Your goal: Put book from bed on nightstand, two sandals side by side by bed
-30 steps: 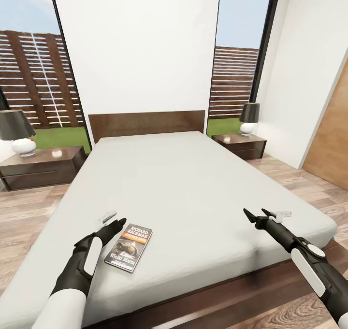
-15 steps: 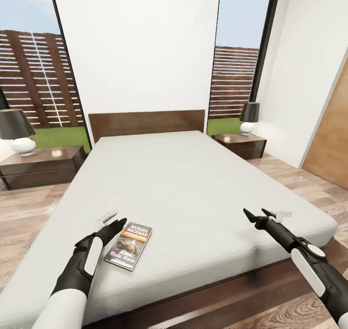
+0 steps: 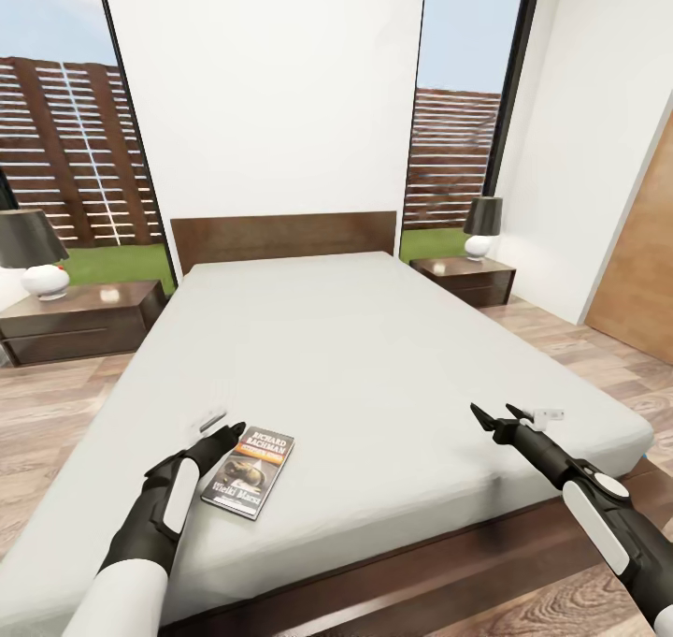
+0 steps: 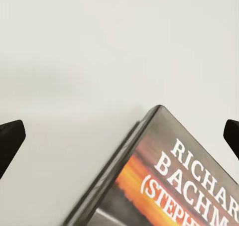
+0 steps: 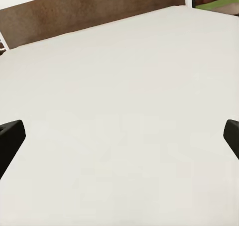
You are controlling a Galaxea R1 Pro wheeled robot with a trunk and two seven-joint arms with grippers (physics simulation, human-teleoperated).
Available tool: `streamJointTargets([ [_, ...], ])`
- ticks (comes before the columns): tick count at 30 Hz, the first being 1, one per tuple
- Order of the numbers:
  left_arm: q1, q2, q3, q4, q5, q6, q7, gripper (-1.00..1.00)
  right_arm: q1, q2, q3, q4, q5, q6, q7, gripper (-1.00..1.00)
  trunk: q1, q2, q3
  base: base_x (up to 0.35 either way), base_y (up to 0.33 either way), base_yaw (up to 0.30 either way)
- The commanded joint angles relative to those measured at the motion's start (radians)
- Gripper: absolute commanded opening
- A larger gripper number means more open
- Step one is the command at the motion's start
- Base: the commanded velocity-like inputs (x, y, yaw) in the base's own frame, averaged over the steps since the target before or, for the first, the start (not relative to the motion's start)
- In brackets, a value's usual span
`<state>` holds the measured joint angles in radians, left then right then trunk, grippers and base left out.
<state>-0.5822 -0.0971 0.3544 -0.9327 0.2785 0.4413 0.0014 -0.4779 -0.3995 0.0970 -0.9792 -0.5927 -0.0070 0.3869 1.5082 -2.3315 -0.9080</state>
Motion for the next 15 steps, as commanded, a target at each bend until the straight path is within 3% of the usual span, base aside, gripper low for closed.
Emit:
streamJointTargets([
  [1,-0.001,-0.001,0.003,-0.001,0.008,0.007,0.000,1.00,-0.001,-0.001,0.003,0.001,-0.010,0.000,0.002,1.00,0.000,0.000,-0.001,0.000,0.000,0.000],
  [7,-0.001,-0.001,0.002,-0.001,0.008,0.007,0.000,1.00,-0.001,-0.001,0.003,0.000,-0.010,0.001,0.002,1.00,0.000,0.000,-0.001,0.000,0.000,-0.002],
  [15,-0.001,-0.001,0.001,-0.001,0.008,0.007,0.000,1.00,-0.001,-0.001,0.004,-0.002,-0.010,0.005,0.003,1.00,0.000,0.000,-0.001,0.000,0.000,-0.170],
])
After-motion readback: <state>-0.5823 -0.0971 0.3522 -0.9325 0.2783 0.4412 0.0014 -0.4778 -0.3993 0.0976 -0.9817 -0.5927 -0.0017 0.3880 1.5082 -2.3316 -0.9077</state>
